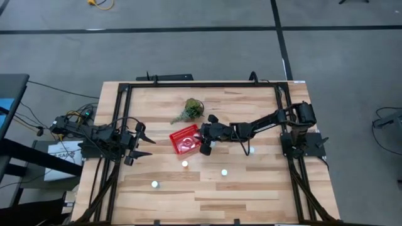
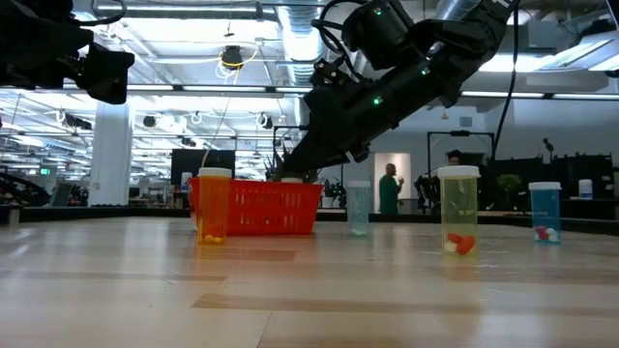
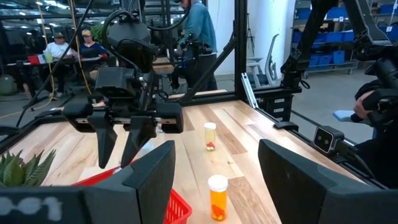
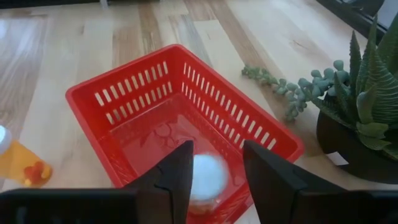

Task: Pick and place pill bottles into a basket
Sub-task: Put the green pill bottle into the red bin

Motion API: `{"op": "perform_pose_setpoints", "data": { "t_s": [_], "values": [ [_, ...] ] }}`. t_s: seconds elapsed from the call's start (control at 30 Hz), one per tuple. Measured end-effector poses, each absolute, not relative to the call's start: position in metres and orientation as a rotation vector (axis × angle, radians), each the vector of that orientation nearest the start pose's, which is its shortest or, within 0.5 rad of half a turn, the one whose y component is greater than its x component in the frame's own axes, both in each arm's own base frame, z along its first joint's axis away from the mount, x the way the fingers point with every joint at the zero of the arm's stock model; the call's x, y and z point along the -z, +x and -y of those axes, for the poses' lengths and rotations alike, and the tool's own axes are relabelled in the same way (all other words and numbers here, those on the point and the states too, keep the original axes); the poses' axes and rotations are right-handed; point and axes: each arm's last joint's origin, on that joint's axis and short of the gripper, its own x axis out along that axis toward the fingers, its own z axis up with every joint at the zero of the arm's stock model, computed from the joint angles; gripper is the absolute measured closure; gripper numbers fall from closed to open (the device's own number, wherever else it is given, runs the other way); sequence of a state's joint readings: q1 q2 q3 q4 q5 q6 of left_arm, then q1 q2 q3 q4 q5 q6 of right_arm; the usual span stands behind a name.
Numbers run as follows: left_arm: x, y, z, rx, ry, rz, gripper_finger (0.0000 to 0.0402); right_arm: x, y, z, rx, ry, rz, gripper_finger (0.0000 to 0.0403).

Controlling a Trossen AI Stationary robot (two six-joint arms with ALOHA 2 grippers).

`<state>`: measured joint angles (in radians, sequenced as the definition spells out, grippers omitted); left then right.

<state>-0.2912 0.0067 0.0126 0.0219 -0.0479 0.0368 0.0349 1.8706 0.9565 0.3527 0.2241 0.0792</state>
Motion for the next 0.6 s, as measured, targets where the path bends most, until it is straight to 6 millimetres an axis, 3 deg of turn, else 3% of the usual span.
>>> {"op": "perform_pose_setpoints", "data": {
  "t_s": [0.3, 0.6],
  "values": [
    [-0.169, 0.094, 0.027, 0.242, 0.032, 0.032, 0.0180, -0.148, 0.377, -0.006, 0.211, -0.023, -0.546, 0.0277],
    [-0.169, 0.094, 0.027, 0.242, 0.035, 0.032, 0.0180, -0.161, 0.373, -0.012, 0.173, -0.112, -0.546, 0.0214]
  ]
}}
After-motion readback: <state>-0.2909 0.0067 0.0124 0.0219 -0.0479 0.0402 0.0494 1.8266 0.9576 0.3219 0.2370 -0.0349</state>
